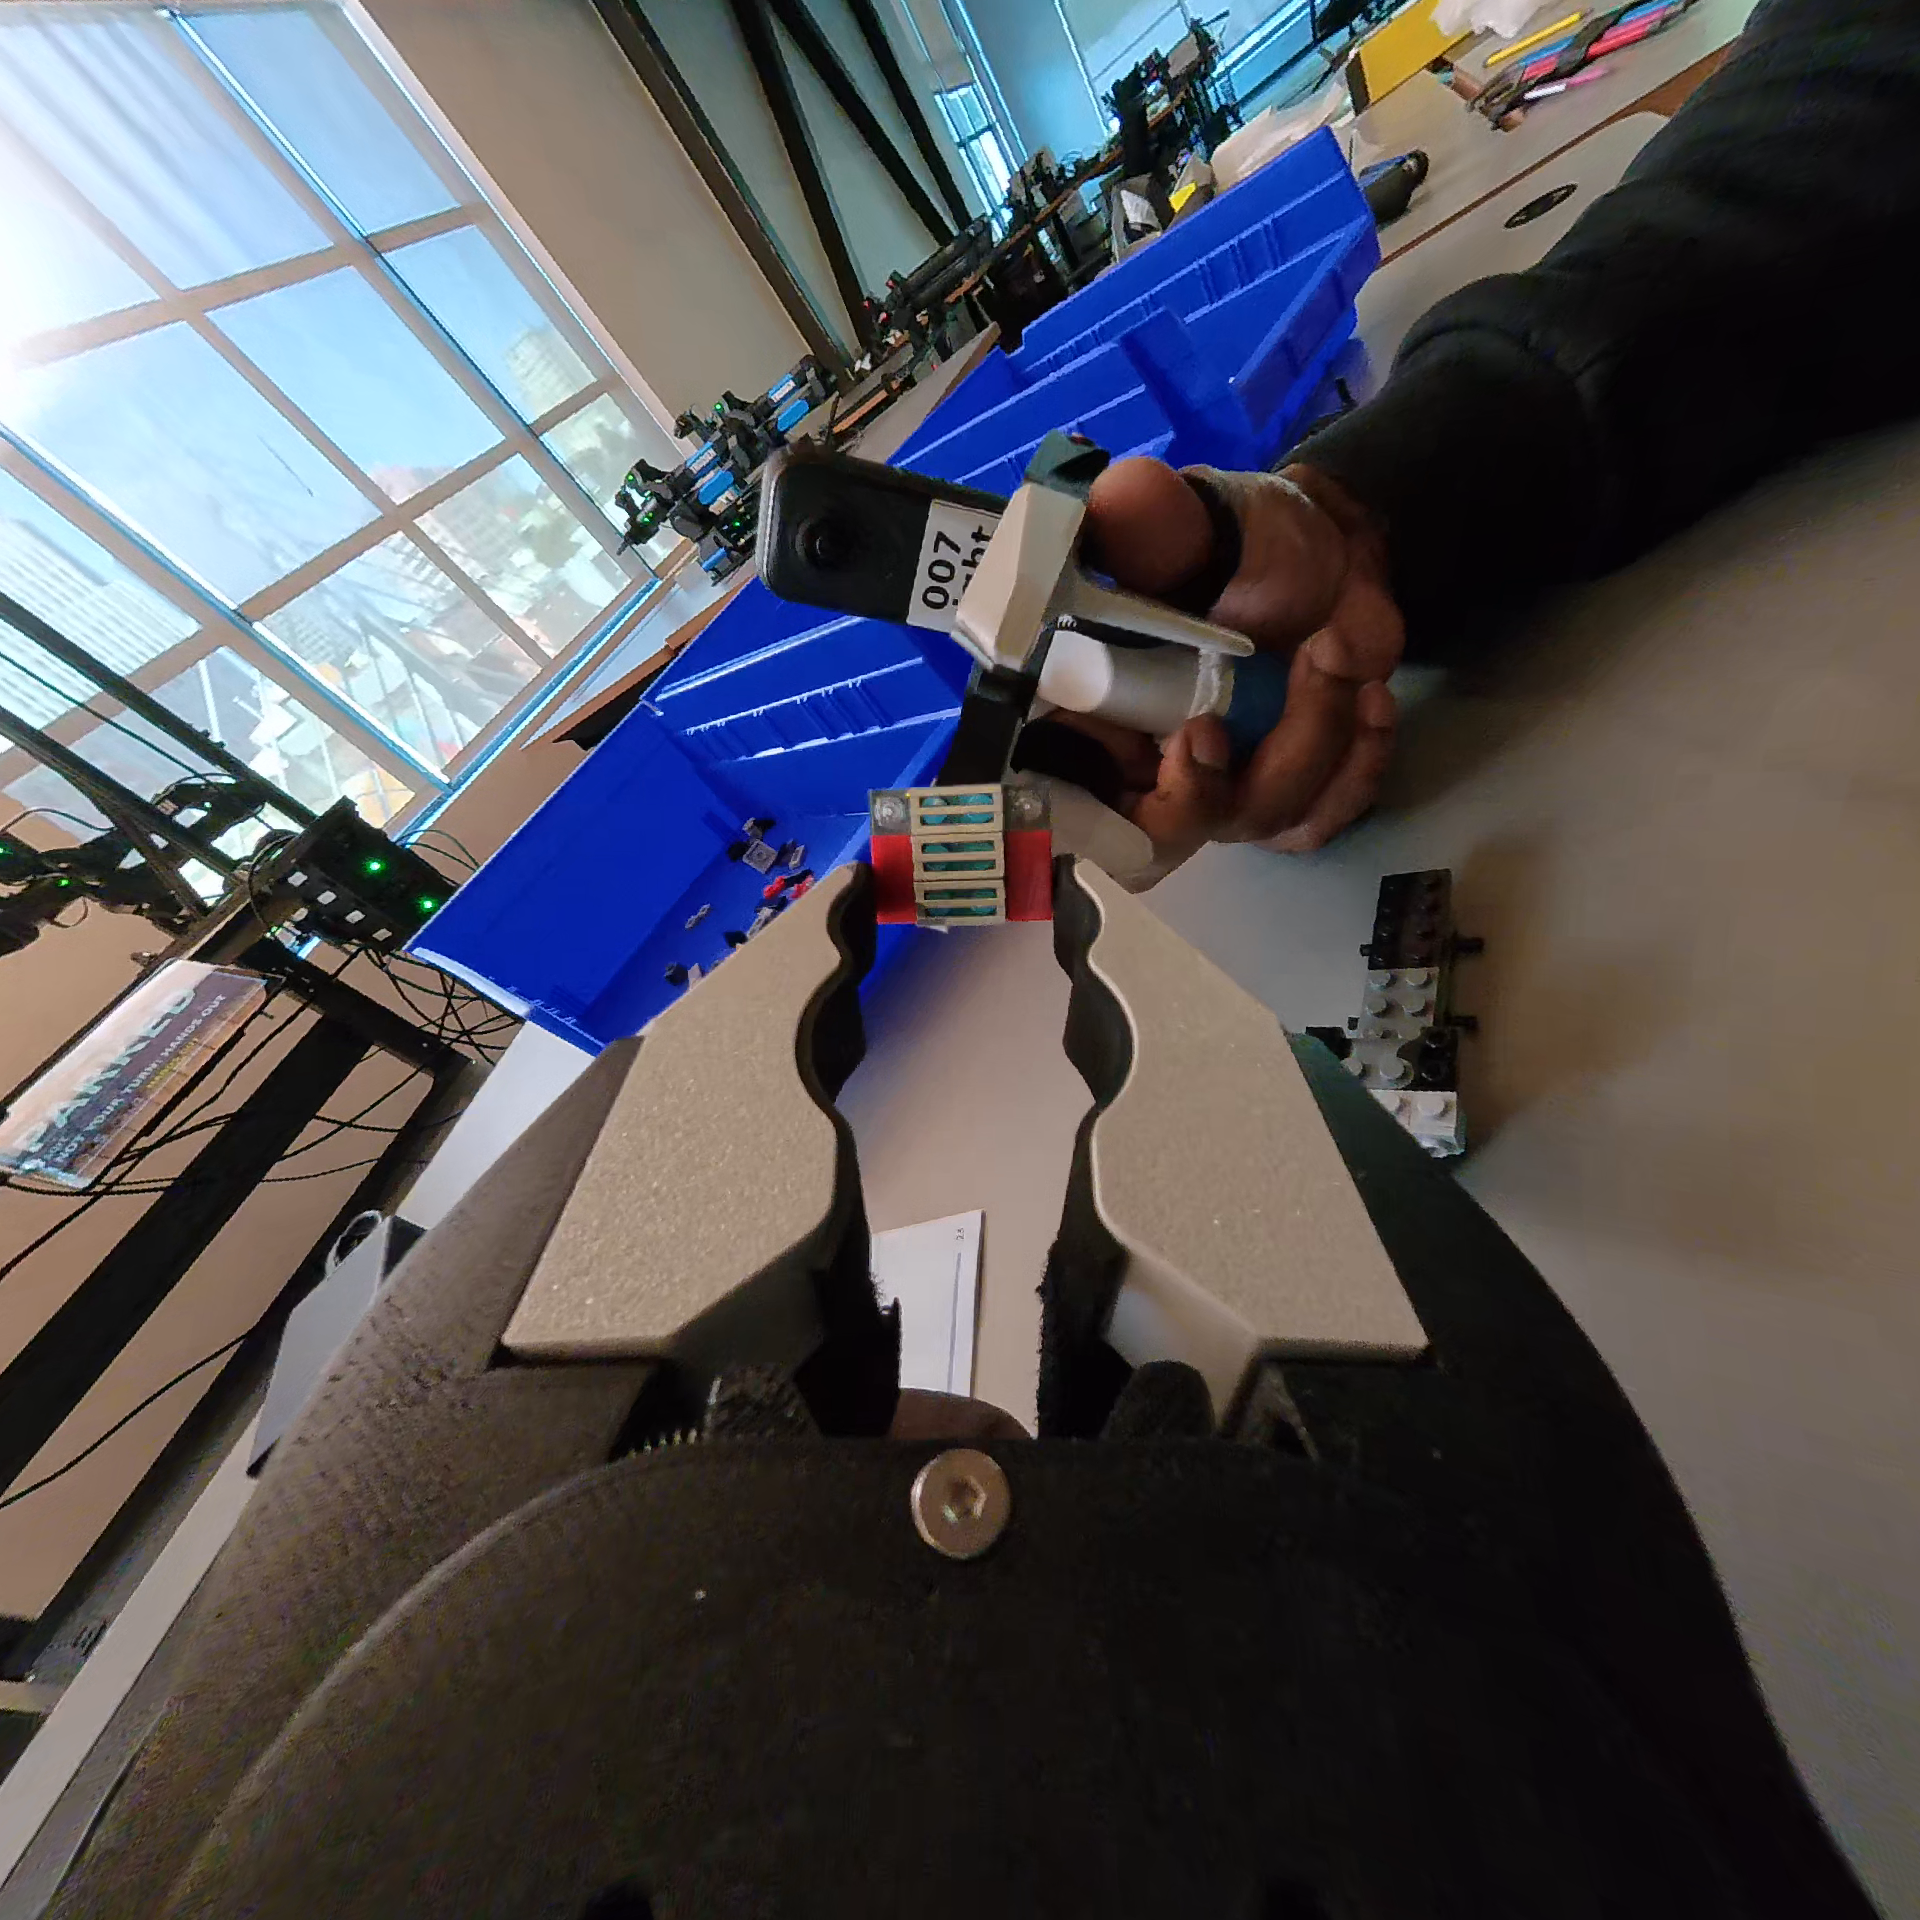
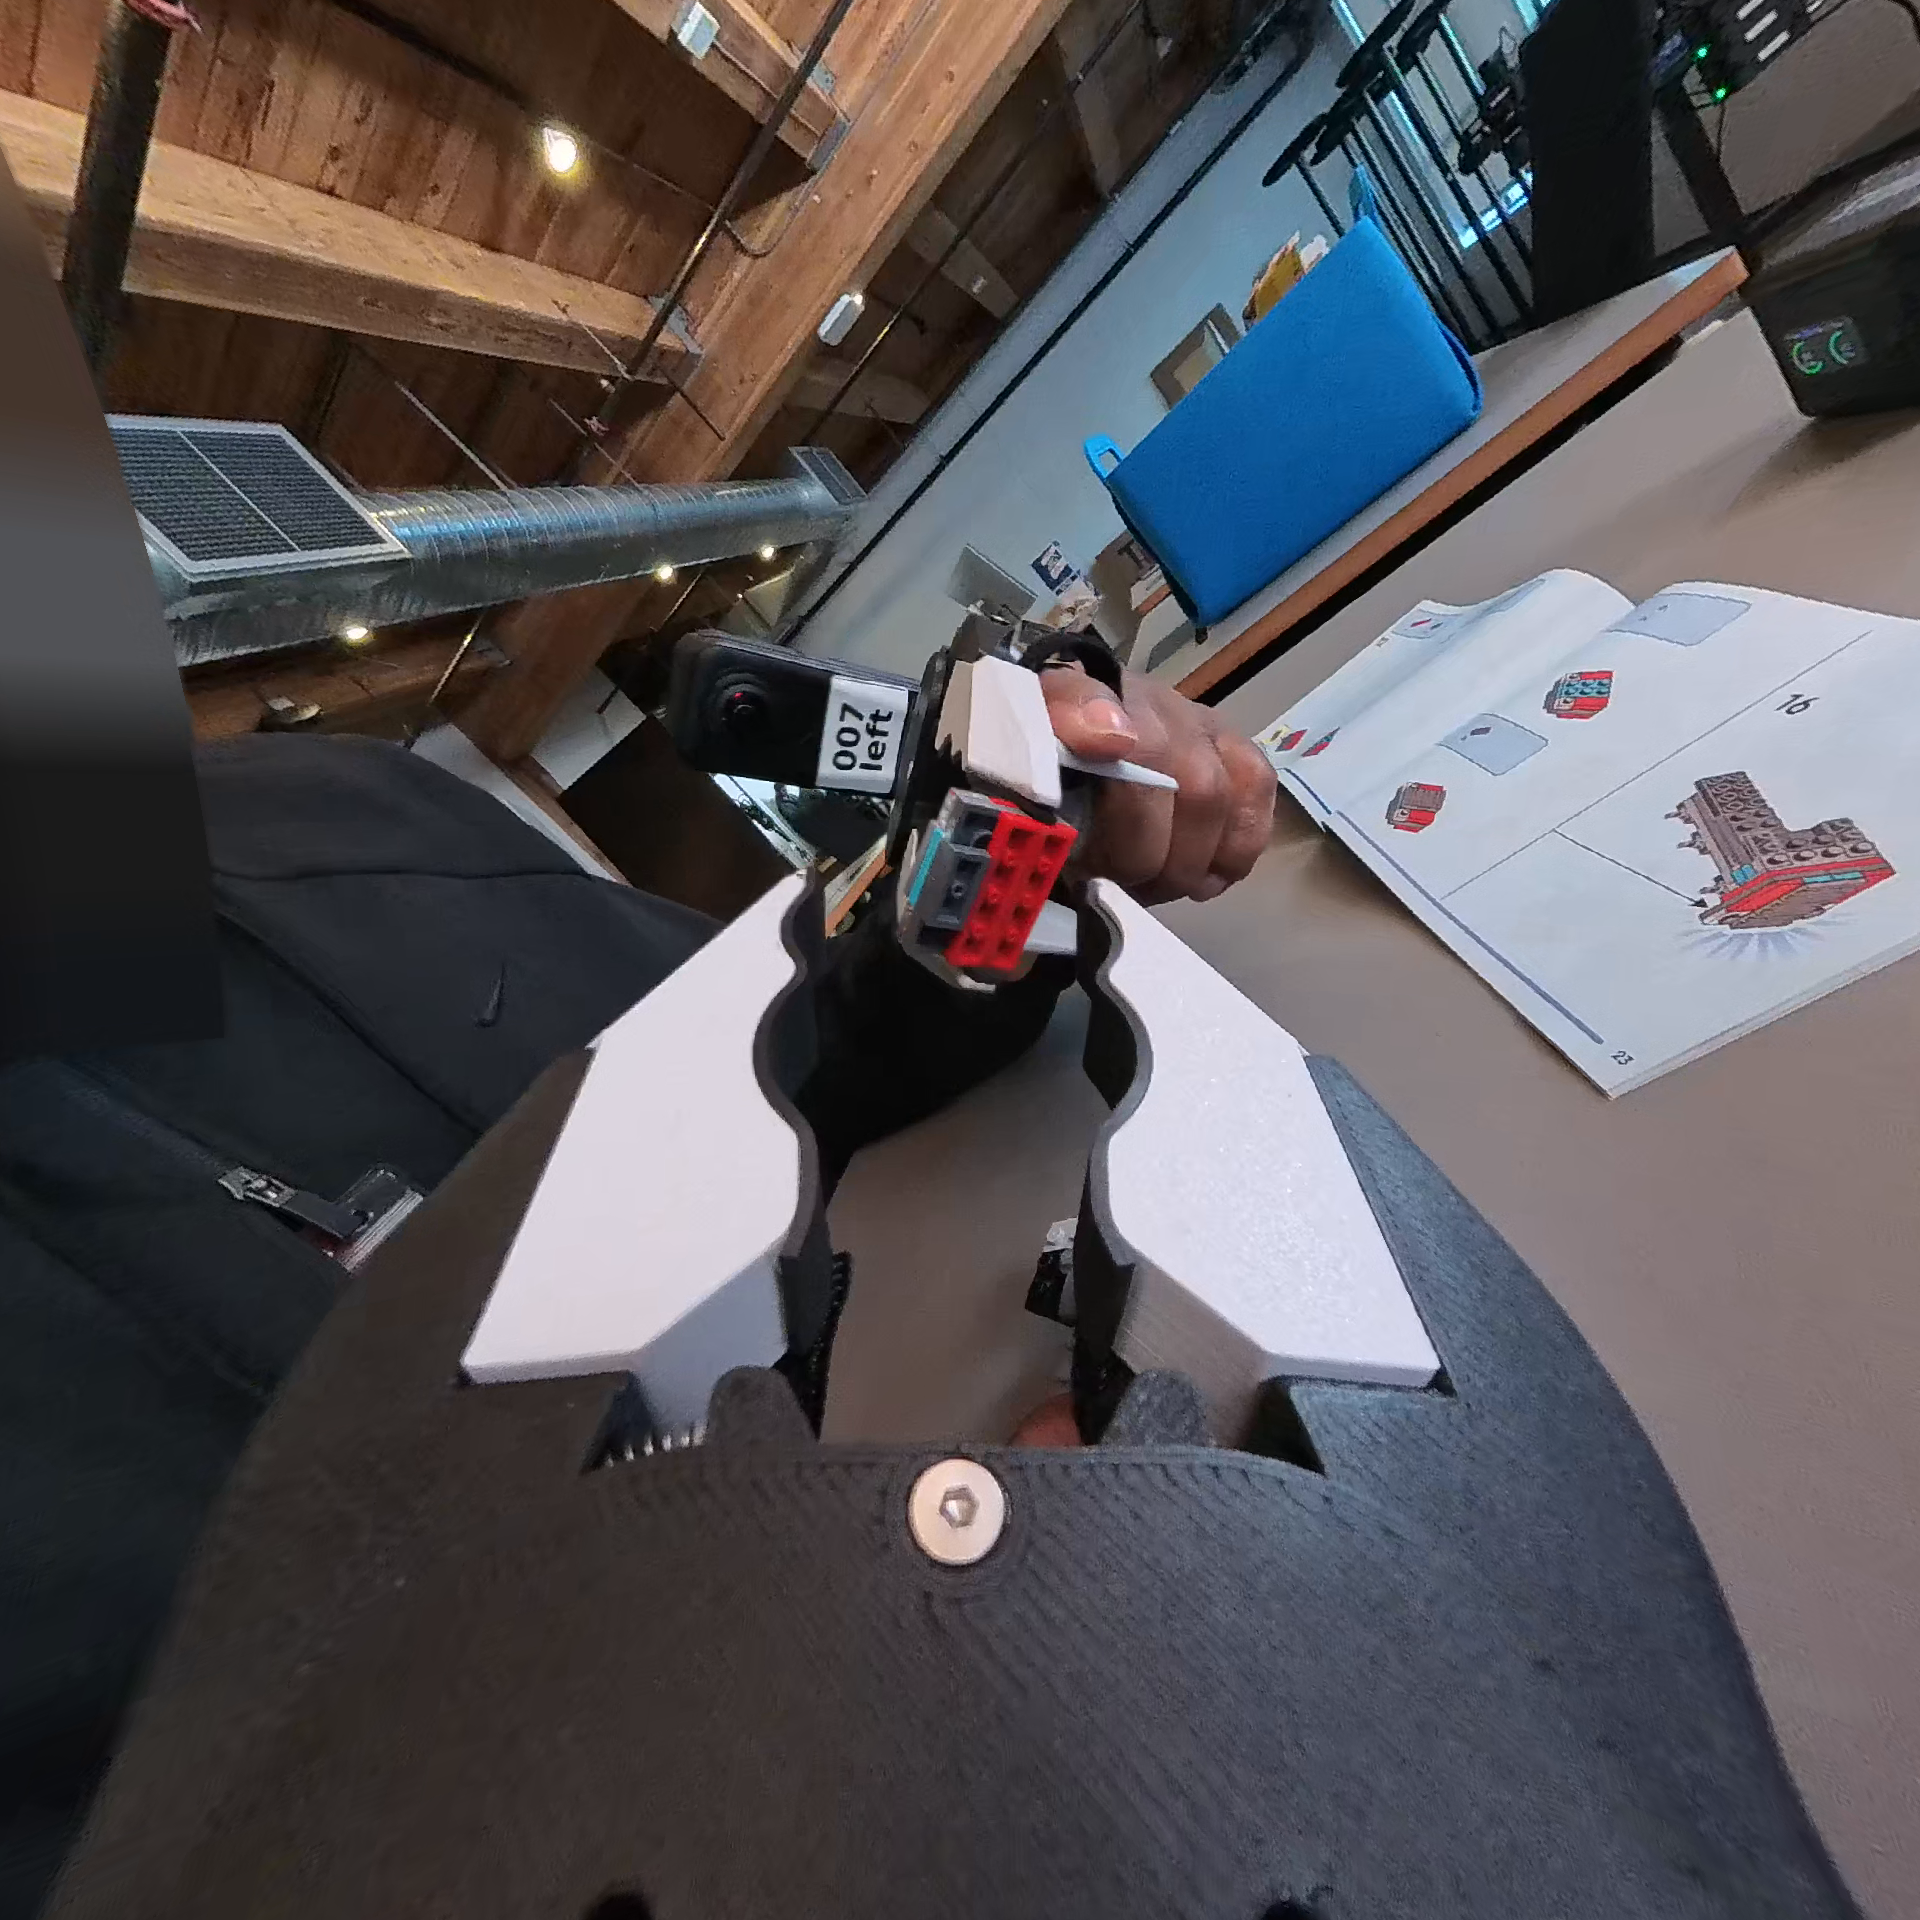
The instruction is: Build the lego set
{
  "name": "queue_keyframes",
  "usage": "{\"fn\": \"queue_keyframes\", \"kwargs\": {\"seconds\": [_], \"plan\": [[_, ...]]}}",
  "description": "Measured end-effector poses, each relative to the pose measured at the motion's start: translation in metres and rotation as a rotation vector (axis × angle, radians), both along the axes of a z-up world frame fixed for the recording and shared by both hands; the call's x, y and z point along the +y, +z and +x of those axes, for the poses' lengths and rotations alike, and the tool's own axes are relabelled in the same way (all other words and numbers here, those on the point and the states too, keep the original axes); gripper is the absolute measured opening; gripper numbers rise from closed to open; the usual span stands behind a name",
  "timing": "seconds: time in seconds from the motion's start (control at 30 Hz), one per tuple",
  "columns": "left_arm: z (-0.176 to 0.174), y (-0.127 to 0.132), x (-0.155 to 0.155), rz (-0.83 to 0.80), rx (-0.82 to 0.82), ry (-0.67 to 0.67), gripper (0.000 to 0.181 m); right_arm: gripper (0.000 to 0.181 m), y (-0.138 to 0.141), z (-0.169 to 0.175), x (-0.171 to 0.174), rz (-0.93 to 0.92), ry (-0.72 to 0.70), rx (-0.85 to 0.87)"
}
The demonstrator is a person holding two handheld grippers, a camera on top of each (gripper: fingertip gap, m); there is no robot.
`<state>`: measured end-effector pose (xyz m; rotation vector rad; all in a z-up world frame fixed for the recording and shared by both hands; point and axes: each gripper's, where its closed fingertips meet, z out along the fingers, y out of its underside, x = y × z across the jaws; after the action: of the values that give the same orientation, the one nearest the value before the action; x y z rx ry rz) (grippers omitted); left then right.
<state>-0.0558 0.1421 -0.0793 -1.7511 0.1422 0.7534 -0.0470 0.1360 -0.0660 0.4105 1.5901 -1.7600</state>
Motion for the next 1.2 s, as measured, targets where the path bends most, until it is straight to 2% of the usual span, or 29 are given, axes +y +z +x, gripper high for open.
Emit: {"fn": "queue_keyframes", "kwargs": {"seconds": [0.57, 1.2], "plan": [[-0.003, 0.0, 0.004, 0.019, 0.018, 0.026, 0.035, 0.047, 0.0, -0.005, 0.003, -0.011, -0.019, -0.028], [0.012, 0.007, 0.014, 0.026, 0.077, -0.02, 0.036, 0.047, 0.0, 0.014, 0.004, -0.016, 0.126, -0.082]]}}
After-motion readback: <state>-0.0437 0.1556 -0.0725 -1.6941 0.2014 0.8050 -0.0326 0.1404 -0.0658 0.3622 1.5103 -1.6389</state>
